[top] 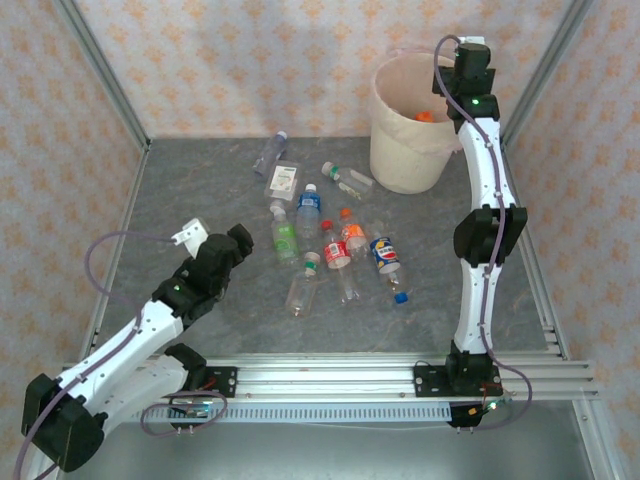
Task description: Put the plastic bottles in the bin
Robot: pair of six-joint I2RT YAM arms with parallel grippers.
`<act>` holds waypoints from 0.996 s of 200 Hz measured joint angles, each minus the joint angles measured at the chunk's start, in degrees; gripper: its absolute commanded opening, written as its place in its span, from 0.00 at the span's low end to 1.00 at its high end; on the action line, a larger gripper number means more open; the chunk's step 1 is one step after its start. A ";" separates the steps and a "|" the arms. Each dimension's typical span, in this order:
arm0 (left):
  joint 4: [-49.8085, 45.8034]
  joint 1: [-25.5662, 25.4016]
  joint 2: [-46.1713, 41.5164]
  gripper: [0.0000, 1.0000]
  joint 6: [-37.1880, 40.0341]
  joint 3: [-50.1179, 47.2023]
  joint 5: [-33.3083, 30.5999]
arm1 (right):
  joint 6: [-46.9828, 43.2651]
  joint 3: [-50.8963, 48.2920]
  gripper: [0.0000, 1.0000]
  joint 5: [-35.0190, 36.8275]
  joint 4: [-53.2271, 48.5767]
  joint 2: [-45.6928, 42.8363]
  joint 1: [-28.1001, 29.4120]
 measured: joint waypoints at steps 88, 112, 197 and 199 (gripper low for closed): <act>0.07 0.85 11.69 1.00 2.49 4.63 6.40 | 3.89 -25.86 0.93 -0.63 0.76 -22.38 0.00; 0.02 1.11 16.37 1.00 3.02 7.74 9.16 | 7.13 -32.68 0.96 -2.36 3.43 -28.89 0.00; -0.07 -2.67 30.01 1.00 6.32 13.60 17.00 | 21.97 -61.53 0.99 -16.04 13.92 -46.27 1.62; -0.07 -2.93 30.32 1.00 6.38 13.77 16.98 | 22.32 -62.36 0.99 -16.33 14.21 -46.84 1.68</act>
